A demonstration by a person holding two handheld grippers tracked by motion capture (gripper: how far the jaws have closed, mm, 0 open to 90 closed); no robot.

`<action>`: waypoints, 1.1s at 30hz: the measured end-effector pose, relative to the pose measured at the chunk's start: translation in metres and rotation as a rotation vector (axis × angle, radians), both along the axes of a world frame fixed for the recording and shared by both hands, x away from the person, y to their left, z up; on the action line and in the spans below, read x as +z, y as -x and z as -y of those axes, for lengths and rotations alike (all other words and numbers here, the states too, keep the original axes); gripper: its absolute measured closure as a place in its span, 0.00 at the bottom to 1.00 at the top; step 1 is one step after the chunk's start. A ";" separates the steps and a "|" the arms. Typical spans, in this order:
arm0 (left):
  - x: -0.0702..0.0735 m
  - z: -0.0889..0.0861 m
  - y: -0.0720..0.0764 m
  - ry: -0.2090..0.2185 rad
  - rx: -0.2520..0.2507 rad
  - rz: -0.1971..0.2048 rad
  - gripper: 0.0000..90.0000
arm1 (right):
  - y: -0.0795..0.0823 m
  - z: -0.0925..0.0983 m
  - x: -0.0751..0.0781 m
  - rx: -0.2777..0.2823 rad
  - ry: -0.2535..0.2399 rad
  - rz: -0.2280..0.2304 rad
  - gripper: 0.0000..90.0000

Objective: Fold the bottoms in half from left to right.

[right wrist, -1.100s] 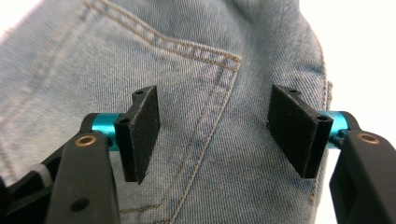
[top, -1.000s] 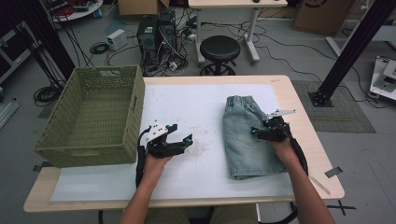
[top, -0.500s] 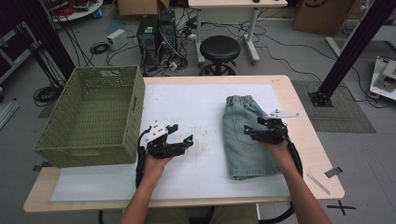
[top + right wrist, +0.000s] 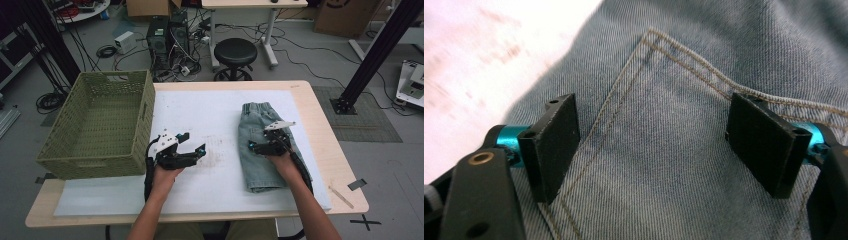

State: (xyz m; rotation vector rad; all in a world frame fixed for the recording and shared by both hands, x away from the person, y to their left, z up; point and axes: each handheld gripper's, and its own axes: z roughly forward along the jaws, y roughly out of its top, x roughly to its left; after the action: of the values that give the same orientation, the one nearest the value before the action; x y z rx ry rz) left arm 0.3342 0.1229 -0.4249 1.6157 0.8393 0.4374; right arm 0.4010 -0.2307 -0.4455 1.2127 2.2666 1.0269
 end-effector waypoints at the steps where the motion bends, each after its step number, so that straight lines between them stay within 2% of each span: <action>1: 0.000 0.000 0.000 0.000 0.000 0.000 0.25 | 0.000 -0.001 0.000 0.000 0.009 0.006 0.24; 4: 0.000 -0.001 0.001 -0.001 0.003 0.002 0.25 | 0.003 0.001 0.004 0.001 -0.015 0.006 0.24; 8: 0.000 -0.002 0.000 0.000 0.002 -0.001 0.25 | 0.017 0.007 0.015 0.025 -0.115 0.030 0.27; 10: 0.000 -0.001 0.000 0.001 0.001 -0.001 0.25 | 0.023 0.009 0.016 0.025 -0.135 0.019 0.27; 14: 0.000 0.000 0.001 0.000 -0.002 -0.002 0.25 | 0.026 0.007 0.009 0.029 -0.102 0.003 0.27; 19: 0.000 0.000 0.001 0.001 0.001 -0.001 0.25 | 0.024 0.001 -0.001 0.024 -0.022 -0.026 0.27; 23: 0.001 0.001 0.002 0.001 0.001 -0.003 0.25 | 0.028 -0.002 -0.001 0.021 0.010 -0.014 0.27; 25: 0.000 0.001 0.003 0.003 0.001 -0.001 0.25 | 0.032 0.000 0.001 0.023 -0.005 -0.016 0.28; 27: 0.000 0.000 0.004 0.003 0.000 0.000 0.25 | 0.040 0.003 0.004 0.035 -0.047 -0.014 0.30; 28: 0.000 0.000 0.004 0.003 0.002 -0.003 0.25 | 0.044 0.003 0.006 0.041 -0.048 -0.006 0.30; 30: 0.000 0.001 0.004 0.007 0.003 -0.004 0.25 | 0.049 0.001 0.005 0.051 0.013 -0.007 0.31; 33: 0.001 0.003 0.006 0.009 -0.001 0.001 0.25 | 0.051 -0.003 0.003 0.057 0.063 -0.011 0.31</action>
State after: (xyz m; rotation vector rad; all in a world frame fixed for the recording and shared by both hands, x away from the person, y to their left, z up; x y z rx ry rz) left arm 0.3280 0.1202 -0.4241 1.6079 0.8385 0.4328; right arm 0.3502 -0.2279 -0.4423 1.1369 2.3358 0.9640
